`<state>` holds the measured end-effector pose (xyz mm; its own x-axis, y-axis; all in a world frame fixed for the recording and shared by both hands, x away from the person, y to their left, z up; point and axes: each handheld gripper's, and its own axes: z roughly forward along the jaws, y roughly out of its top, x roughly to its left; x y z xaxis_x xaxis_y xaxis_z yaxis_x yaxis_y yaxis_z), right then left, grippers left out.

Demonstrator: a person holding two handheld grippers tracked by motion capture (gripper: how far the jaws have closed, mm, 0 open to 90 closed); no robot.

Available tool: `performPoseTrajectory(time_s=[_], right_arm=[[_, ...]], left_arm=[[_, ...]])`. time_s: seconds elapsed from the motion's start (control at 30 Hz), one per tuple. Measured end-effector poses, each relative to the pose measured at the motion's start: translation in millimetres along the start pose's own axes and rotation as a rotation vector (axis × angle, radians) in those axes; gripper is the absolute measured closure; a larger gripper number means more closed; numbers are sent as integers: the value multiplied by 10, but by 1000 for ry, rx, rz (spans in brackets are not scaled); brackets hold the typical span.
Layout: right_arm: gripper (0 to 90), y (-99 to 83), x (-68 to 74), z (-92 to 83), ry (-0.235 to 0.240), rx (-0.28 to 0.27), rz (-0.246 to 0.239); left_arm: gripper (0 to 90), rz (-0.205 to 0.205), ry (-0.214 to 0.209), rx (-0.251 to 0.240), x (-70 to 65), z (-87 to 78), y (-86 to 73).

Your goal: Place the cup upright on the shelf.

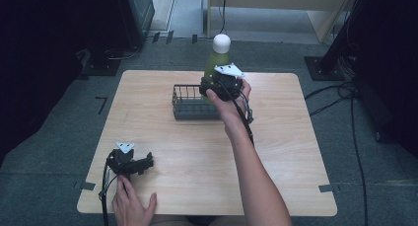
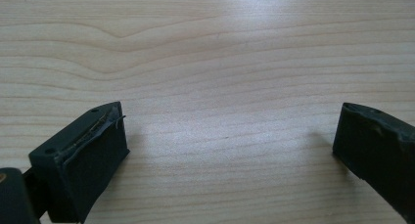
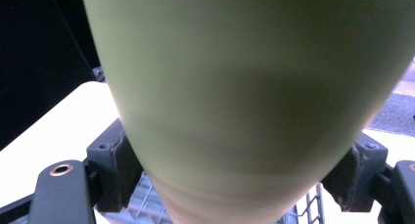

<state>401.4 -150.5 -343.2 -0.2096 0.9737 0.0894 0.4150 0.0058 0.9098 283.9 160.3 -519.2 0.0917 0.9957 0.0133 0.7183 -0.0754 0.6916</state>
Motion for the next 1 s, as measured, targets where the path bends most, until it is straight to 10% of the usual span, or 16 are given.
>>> performPoseTrajectory(time_s=[0.33,0.6,1.0], right_arm=[[205,-69,77,294,-59,-24,8],[205,-220,184,485,-89,27,-61],[204,-360,175,631,-103,107,-24]], left_arm=[[0,1,-1,2,1,-1,0],[0,3,-1,4,2,-2,0],[0,3,-1,4,2,-3,0]])
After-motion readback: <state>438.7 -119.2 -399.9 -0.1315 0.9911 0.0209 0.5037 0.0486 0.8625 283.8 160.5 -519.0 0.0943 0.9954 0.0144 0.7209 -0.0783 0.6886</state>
